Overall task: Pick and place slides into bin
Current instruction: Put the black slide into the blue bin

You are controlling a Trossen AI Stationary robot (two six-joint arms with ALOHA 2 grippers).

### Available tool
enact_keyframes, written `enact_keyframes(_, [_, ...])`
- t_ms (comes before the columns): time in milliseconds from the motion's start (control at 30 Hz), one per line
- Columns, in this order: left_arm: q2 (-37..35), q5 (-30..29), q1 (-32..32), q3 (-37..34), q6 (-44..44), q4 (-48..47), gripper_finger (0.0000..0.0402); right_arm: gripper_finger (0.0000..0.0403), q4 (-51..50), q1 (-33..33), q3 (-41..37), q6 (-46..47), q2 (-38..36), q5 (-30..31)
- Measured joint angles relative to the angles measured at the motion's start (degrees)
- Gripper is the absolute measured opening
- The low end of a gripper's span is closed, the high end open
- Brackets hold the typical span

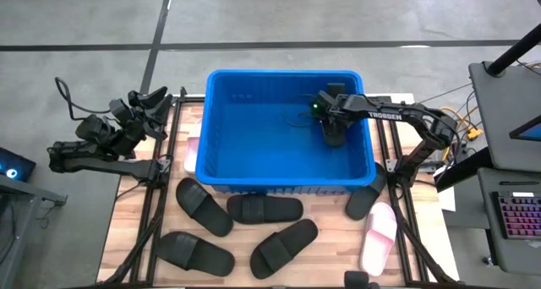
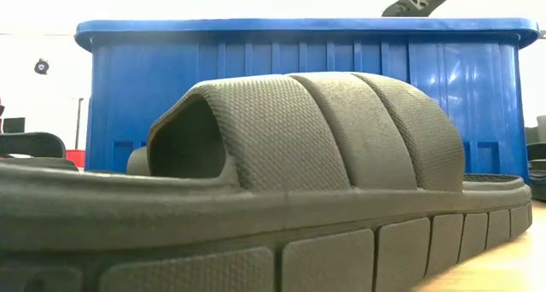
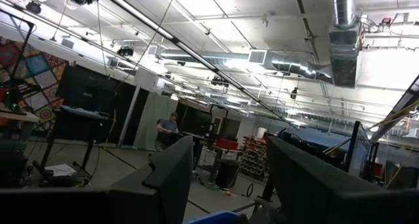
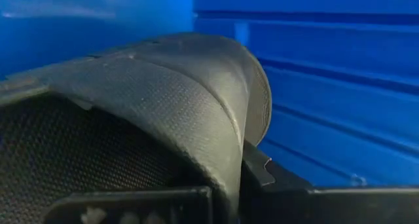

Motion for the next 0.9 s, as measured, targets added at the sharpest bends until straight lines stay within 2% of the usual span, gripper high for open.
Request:
enact_keyframes(233, [0.04,-0.01,0.03,0.0,0.0,0.13,0.018,0.0009,6.66,-0.63,-5.09,-1.1,0.39,-2.75])
enact_keyframes(433, [0.09,-0.01,0.02,0.0,-0.08,0.17,0.018,0.0009,9.76,-2.06,-8.26,-1.09,0.44,-2.63])
enact_keyframes(900, [0.82,-0.02,0.02,0.0,-0.27,0.13,0.018,0.0009,12.95,-5.2,-9.12,-3.17,1.05,-2.49])
